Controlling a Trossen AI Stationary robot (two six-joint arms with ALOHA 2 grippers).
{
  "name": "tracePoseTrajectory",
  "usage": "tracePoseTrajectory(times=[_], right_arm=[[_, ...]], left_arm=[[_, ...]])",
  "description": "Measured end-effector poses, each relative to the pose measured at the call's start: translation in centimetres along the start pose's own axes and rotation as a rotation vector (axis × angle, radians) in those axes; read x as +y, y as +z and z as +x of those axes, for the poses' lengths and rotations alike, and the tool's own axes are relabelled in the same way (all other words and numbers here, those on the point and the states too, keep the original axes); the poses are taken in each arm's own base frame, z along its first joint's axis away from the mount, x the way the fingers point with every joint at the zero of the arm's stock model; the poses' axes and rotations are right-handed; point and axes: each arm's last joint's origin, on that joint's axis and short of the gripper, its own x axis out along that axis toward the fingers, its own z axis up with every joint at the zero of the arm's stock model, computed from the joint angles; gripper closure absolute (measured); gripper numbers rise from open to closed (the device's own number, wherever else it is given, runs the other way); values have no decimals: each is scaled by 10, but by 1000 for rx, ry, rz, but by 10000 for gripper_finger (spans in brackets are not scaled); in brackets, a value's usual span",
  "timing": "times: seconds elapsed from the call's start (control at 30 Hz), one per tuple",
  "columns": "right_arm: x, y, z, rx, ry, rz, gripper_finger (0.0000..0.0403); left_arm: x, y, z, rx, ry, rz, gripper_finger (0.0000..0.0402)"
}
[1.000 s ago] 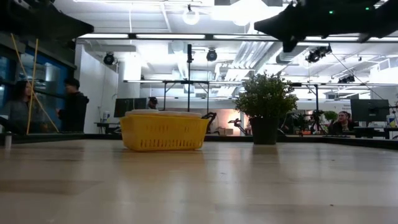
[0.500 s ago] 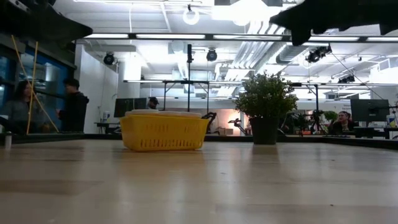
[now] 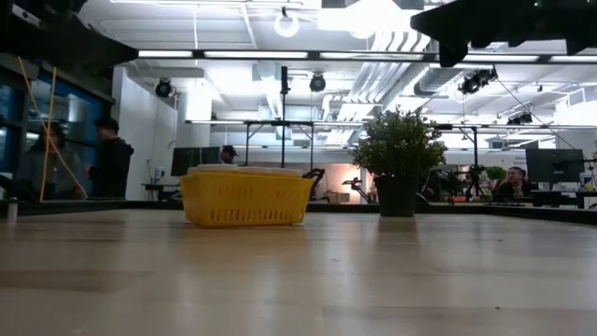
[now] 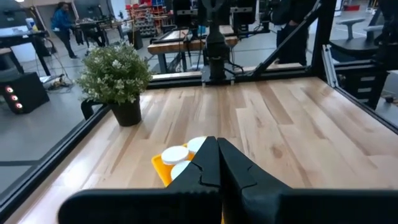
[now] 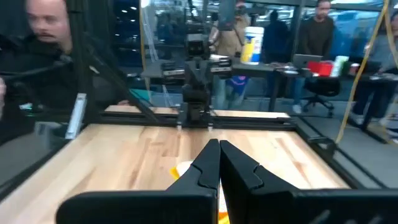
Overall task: Pick and place pill bottles into a basket
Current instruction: Return to Home Position
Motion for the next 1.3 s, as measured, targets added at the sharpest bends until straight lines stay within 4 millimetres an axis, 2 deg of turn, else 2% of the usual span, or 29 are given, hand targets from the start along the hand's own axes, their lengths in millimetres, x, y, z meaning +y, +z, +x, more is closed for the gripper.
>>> tracePoseTrajectory(times=[0.23, 0.37, 0.43, 0.5, 0.6, 0.8, 1.2, 1.3], right_arm=[[-2, -1, -6, 19, 20, -11, 403], [-1, -23, -14, -2, 13, 31, 403], [-1, -36, -22, -57, -15, 39, 403], [-2, -41, -29, -144, -26, 43, 403], [-2, -40, -36, -206, -26, 41, 403], [-7, -35, -38, -74, -44, 43, 403], [-3, -37, -49, -29, -43, 87, 403], [0, -38, -50, -12, -91, 60, 403]], left_arm=[[1, 1, -5, -33, 3, -40, 378], [1, 1, -6, -45, -23, -66, 378], [1, 1, -6, -45, -22, -67, 378], [1, 2, -6, -57, -17, -70, 378], [1, 5, -7, -79, -14, -68, 378], [1, 4, -7, -62, -14, -54, 378], [0, 3, -6, -65, -45, -81, 378], [0, 3, -6, -65, -41, -72, 378]])
